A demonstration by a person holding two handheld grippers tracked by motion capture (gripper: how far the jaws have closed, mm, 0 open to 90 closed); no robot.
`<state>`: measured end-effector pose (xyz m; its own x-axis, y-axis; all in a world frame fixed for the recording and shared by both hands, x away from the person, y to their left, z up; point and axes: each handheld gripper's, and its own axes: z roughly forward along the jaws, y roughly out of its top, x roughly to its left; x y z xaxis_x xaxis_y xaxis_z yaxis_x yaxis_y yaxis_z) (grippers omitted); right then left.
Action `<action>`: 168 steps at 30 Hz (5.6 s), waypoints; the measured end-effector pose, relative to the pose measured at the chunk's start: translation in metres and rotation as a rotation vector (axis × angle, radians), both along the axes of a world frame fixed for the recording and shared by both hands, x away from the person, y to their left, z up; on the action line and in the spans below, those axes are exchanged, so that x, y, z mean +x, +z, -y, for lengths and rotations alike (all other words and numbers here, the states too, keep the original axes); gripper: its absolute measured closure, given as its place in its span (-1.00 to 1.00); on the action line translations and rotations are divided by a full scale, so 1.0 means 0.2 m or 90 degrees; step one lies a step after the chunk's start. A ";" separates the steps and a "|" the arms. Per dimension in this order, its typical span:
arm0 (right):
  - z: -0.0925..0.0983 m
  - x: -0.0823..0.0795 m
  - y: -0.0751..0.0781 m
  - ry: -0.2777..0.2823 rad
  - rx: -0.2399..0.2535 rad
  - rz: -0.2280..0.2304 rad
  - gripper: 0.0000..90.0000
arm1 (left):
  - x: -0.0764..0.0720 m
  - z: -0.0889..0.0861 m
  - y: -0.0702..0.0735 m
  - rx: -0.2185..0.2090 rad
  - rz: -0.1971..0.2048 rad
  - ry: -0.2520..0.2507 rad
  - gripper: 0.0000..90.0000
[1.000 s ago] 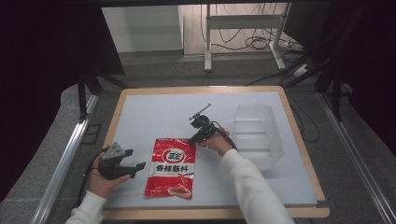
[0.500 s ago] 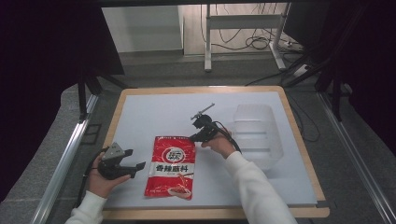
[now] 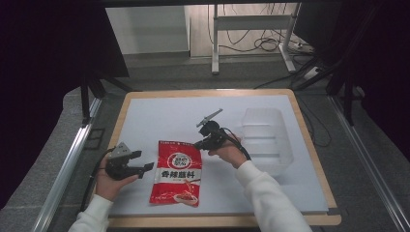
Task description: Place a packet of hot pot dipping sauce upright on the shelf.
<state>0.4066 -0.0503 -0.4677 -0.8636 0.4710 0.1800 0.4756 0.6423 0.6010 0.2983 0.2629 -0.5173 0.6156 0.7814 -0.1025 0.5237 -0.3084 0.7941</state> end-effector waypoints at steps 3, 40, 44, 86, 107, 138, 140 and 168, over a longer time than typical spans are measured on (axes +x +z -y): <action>0.00 -0.01 0.00 0.006 0.001 0.001 0.98 | 0.07 0.03 -0.02 0.002 -0.014 -0.001 -0.42; 0.02 -0.07 0.00 0.027 0.003 0.020 0.98 | 0.19 0.17 -0.04 0.047 -0.031 -0.127 0.34; 0.02 -0.07 -0.01 0.026 0.001 0.022 0.96 | 0.16 0.17 -0.03 0.063 -0.036 -0.131 0.65; -0.24 0.00 -0.10 0.118 -0.106 0.001 0.91 | 0.14 0.16 -0.03 0.060 -0.019 -0.149 0.84; -0.14 -0.03 0.14 0.122 -0.030 -0.014 0.98 | 0.12 -0.05 -0.01 -0.016 0.000 -0.022 -0.31; -0.07 -0.26 0.68 0.167 0.027 0.079 0.99 | 0.13 -0.08 -0.01 0.006 -0.002 -0.010 -0.29; -0.05 -0.24 0.70 0.159 0.029 0.084 0.99 | 0.13 -0.08 0.00 0.005 -0.003 -0.009 -0.29; 0.18 -0.18 0.88 0.110 0.038 0.107 0.99 | 0.14 -0.08 -0.01 0.026 -0.013 -0.010 -0.31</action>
